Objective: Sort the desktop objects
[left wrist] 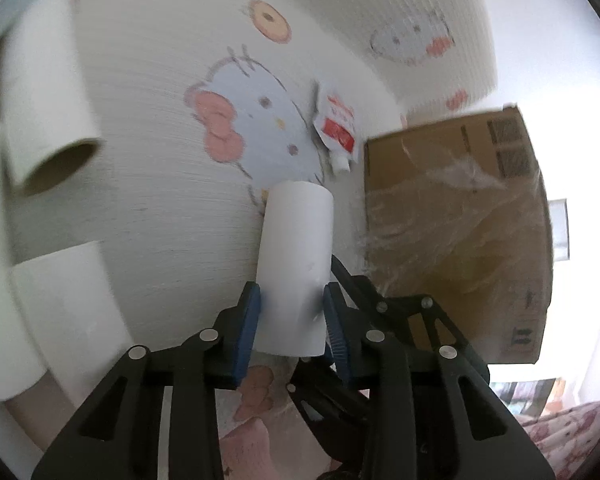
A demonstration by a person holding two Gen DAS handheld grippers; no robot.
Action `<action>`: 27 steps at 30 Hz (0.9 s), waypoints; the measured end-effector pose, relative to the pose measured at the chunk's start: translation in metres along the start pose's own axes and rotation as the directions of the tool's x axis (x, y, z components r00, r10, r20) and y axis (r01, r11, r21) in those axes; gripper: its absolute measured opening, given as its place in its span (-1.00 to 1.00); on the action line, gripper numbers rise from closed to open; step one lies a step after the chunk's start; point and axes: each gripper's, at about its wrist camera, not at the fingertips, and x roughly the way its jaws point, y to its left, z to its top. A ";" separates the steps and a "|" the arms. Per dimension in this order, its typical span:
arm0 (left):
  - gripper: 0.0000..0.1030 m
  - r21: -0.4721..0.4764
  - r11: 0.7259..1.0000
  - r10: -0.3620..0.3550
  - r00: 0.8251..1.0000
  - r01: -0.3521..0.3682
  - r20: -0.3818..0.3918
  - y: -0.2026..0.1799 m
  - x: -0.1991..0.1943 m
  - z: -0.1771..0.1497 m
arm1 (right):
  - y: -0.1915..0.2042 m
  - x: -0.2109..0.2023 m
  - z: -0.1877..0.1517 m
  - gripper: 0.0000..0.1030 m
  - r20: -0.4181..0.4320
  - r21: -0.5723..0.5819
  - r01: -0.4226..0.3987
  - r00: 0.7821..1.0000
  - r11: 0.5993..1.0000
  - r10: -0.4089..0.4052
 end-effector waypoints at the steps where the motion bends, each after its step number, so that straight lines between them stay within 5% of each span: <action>1: -0.29 -0.010 1.000 -0.002 1.000 0.002 0.009 0.003 -0.003 0.001 | 0.001 -0.001 0.003 -0.39 0.005 0.000 0.001 1.000 1.000 -0.001; 7: -0.30 0.004 1.000 0.008 0.999 -0.009 0.036 -0.008 -0.006 -0.002 | 0.001 -0.020 -0.011 -0.39 -0.017 0.013 -0.021 1.000 1.000 0.021; 11: -0.29 0.029 0.998 0.048 0.997 -0.049 0.054 -0.012 -0.008 0.002 | -0.009 -0.039 -0.028 -0.39 -0.016 0.033 0.047 0.999 0.998 -0.046; 18: -0.18 0.041 0.992 0.115 0.980 -0.123 0.163 -0.009 -0.044 -0.003 | -0.044 -0.075 -0.018 -0.39 0.125 0.254 0.002 0.991 0.967 -0.035; 23: -0.11 0.081 0.975 0.182 0.957 -0.205 0.226 -0.012 -0.055 -0.004 | -0.063 -0.074 -0.011 -0.39 0.183 0.458 -0.204 0.974 0.865 0.133; 27: -0.10 0.102 0.977 0.167 0.966 -0.190 0.195 -0.013 -0.045 0.000 | -0.064 -0.065 -0.018 -0.39 0.202 0.601 -0.339 0.940 0.723 0.273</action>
